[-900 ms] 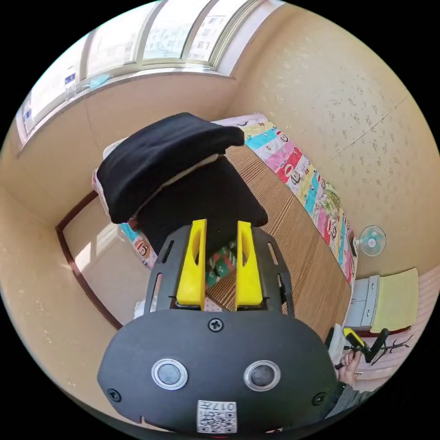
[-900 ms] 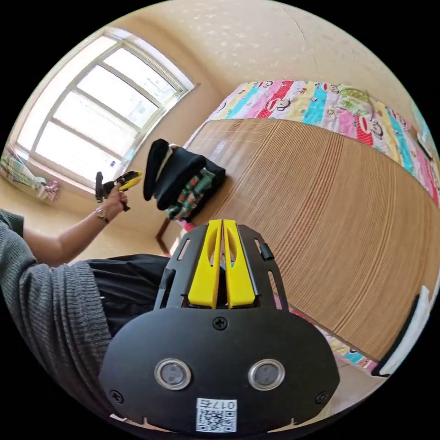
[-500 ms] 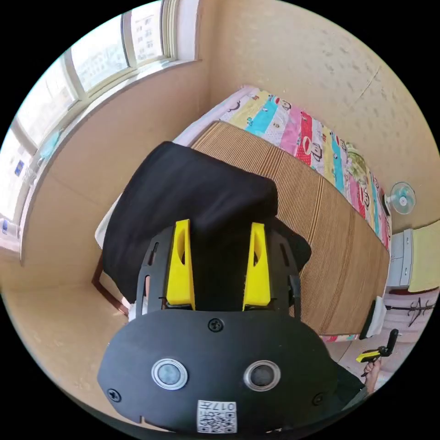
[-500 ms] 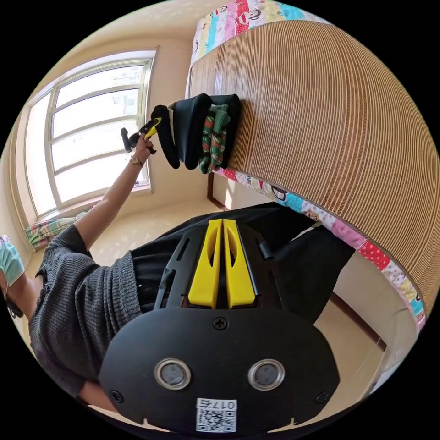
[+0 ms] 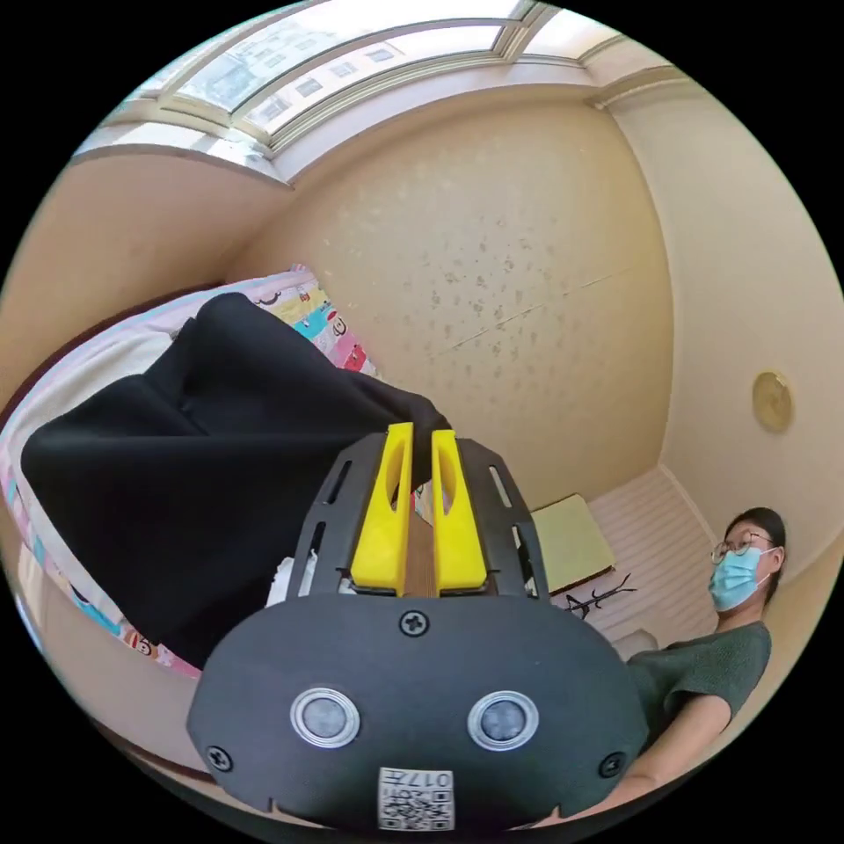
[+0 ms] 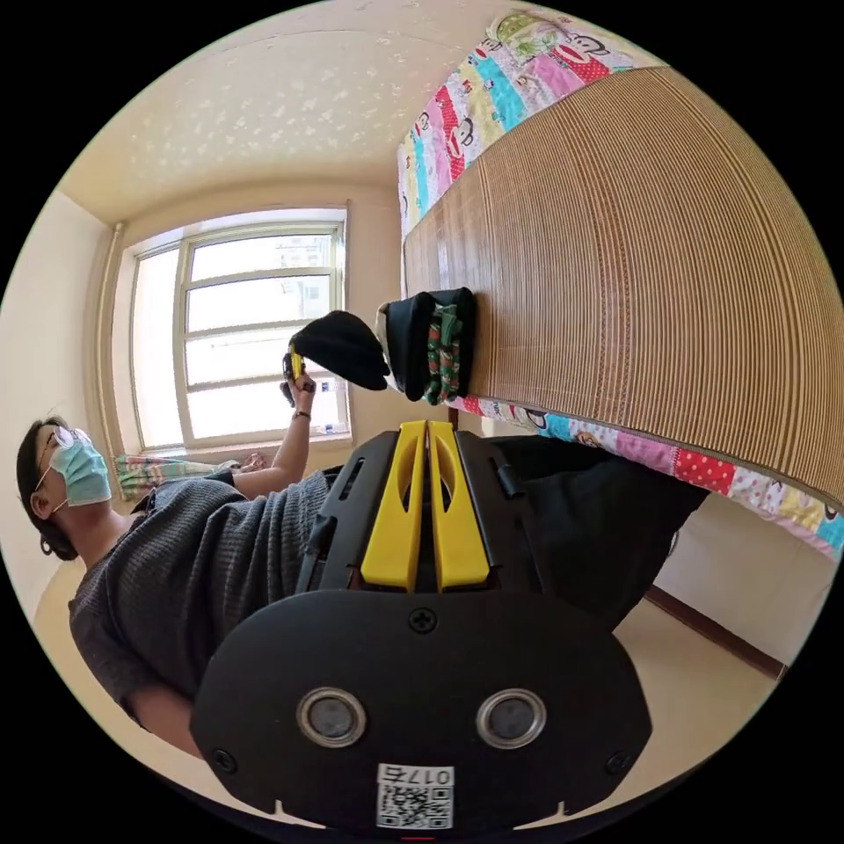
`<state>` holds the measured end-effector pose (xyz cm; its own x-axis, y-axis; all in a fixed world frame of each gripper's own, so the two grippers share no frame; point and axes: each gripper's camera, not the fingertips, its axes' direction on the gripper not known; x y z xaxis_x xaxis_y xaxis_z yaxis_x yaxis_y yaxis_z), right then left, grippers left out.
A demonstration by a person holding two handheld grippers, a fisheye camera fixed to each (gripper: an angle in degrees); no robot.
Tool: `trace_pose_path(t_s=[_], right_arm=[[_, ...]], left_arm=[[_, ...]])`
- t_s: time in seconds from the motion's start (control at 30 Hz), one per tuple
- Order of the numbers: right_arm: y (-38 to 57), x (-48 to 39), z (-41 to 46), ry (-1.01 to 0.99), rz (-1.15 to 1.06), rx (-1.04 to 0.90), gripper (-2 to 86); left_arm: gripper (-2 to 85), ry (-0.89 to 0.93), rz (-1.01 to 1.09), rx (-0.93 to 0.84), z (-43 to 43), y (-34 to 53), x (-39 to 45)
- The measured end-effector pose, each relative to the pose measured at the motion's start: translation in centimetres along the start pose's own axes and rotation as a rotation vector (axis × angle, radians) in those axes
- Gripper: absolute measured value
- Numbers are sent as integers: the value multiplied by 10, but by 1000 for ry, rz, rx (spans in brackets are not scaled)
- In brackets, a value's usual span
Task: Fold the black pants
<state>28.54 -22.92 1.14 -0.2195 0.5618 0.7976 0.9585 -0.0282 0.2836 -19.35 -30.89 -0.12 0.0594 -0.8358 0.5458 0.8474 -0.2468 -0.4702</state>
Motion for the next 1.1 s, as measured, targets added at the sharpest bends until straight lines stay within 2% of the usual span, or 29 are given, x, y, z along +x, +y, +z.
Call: trace_pose_path(t_s=[0.1, 0.17, 0.27, 0.37, 0.43, 0.5, 0.57, 0.7, 0.8, 0.87, 0.9, 0.93, 0.97, 1.03, 1.1], right_arm=[[-6, 3, -12, -79, -67, 7, 29], [-14, 7, -12, -117, -48, -22, 53], [-30, 8, 0, -273, -72, -57, 119], [-50, 8, 23, -540, -131, -63, 175], [-67, 8, 41, -812, -177, -36, 215], [-75, 6, 46, -917, -200, -21, 212], [-70, 8, 36, -734, -200, 20, 154], [-26, 39, -30, -710, -270, 280, 125], [12, 37, -86, -711, -433, 439, 123], [33, 24, -117, -700, -588, 497, 123], [44, 14, -134, -719, -700, 514, 124], [52, 0, -145, -686, -800, 485, 124], [56, -9, -149, -652, -850, 461, 124], [76, -43, -153, -585, -1032, 389, 124], [90, -66, -149, -652, -1195, 275, 124]], left_arm=[[42, 195, 233, 17, -23, 23, 79], [46, 420, 399, 51, -31, 46, 138], [50, 674, 495, 104, -21, 76, 197], [49, 758, 548, 21, 16, 107, 246], [48, 760, 587, -103, 53, 133, 274], [48, 739, 608, -263, 99, 164, 295], [46, 696, 556, -408, 156, 204, 301], [43, 572, 516, -590, 211, 253, 289], [44, 312, 621, -763, 242, 296, 295], [32, 171, 676, -992, 279, 334, 295], [25, 187, 692, -1074, 289, 345, 295], [11, 305, 707, -1204, 304, 365, 297], [5, 441, 702, -1236, 314, 375, 301], [1, 508, 638, -1198, 331, 375, 300], [4, 472, 584, -1153, 350, 368, 300]])
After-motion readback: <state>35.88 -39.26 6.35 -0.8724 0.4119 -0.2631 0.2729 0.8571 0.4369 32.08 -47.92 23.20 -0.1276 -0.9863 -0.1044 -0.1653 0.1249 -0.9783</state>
